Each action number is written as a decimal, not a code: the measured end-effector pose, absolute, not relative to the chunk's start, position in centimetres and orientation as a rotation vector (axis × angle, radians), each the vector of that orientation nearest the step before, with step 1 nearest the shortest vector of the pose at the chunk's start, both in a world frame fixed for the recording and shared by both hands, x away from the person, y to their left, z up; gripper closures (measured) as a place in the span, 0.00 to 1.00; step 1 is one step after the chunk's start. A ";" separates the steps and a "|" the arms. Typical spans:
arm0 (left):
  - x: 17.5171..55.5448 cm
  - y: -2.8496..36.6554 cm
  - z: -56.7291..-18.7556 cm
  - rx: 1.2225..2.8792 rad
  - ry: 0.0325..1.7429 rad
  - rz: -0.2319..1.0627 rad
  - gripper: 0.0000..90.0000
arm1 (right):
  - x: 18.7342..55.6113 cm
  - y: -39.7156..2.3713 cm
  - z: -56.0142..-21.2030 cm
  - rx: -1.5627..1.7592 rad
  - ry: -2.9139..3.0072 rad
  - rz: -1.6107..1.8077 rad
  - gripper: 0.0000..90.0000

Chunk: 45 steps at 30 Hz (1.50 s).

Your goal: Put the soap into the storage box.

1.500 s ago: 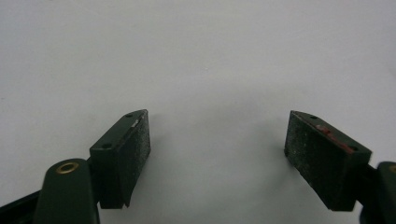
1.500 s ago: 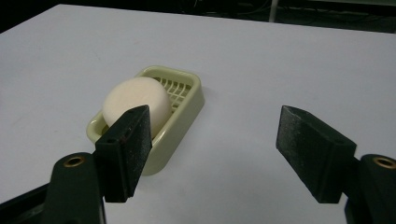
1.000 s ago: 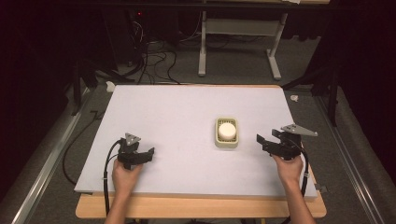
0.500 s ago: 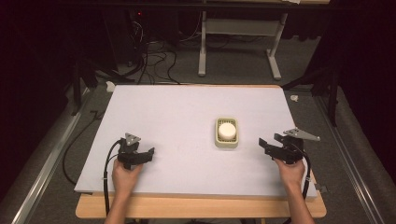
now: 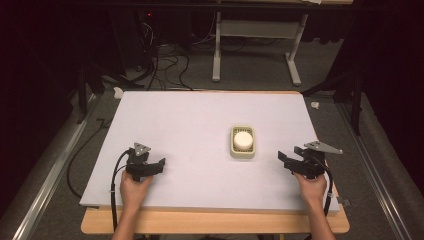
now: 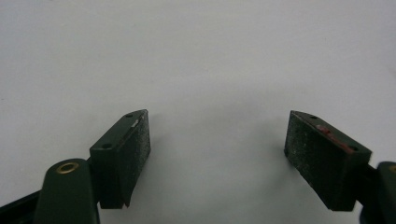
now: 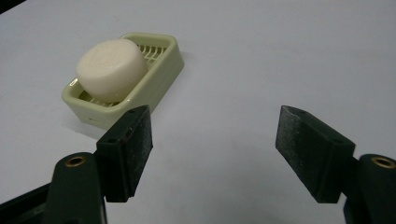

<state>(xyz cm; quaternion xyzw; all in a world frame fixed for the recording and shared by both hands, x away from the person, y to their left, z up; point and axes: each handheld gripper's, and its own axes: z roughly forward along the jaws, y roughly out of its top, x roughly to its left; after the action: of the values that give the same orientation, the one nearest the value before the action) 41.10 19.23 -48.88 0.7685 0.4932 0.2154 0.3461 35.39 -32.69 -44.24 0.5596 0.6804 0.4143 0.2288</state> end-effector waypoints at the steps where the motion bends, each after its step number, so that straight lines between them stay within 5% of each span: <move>1: 41.1 19.2 -48.9 1.993 1.280 0.559 0.26 | 35.4 -32.7 -44.3 1.537 1.875 1.138 0.31; 45: 41.1 19.2 -48.9 1.998 1.278 0.559 0.26 | 36.3 -32.0 -47.4 1.585 1.915 0.988 0.32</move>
<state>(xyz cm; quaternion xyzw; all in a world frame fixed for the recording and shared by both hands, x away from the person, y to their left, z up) 41.09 19.23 -48.87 0.7695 0.4923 0.2155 0.3450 36.25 -31.96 -47.45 0.5763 0.6966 0.3595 0.2311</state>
